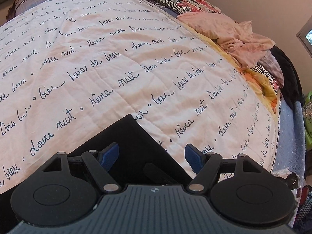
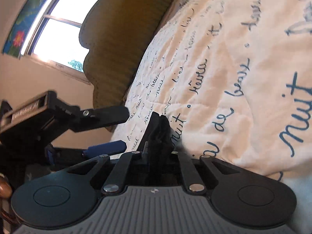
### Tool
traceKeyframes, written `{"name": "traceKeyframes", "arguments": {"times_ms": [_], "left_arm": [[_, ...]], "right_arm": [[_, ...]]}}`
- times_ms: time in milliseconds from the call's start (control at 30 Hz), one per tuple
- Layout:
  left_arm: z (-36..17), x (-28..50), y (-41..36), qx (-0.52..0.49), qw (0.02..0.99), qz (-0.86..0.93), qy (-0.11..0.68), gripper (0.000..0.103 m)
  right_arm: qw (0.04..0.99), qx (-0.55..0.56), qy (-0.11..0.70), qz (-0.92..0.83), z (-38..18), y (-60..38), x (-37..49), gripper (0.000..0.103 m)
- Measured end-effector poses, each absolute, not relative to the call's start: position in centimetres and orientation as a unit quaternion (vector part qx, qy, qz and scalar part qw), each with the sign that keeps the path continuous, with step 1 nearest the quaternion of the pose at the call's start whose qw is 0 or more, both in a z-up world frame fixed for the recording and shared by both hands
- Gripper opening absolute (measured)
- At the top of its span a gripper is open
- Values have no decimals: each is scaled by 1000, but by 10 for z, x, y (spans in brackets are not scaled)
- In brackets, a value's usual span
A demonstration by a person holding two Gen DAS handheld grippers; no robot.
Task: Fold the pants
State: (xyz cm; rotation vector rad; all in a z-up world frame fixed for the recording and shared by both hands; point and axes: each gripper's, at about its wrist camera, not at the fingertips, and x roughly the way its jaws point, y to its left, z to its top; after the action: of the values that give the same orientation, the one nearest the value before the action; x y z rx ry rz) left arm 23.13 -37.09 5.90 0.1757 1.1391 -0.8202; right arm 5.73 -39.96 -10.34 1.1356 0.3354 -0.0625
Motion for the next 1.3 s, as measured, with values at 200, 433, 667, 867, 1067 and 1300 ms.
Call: {"name": "traceKeyframes", "arguments": {"times_ms": [200, 433, 667, 867, 1067, 1300], "left_arm": [[49, 235, -377, 82, 739, -383, 548, 77], [46, 235, -364, 96, 737, -389, 544, 55], [68, 251, -307, 76, 755, -379, 530, 8], [105, 263, -255, 55, 764, -373, 524, 7], [142, 267, -226, 10, 774, -374, 511, 7], [166, 248, -229, 33, 779, -377, 500, 7]], "right_arm": [[949, 253, 174, -73, -56, -340, 67, 7], [984, 35, 159, -74, -44, -278, 73, 7], [987, 125, 92, -42, -52, -300, 45, 46], [986, 161, 40, -17, -46, -297, 8, 79], [985, 113, 52, 119, -28, -241, -15, 79], [946, -11, 201, 255, -36, -153, 69, 82]]}}
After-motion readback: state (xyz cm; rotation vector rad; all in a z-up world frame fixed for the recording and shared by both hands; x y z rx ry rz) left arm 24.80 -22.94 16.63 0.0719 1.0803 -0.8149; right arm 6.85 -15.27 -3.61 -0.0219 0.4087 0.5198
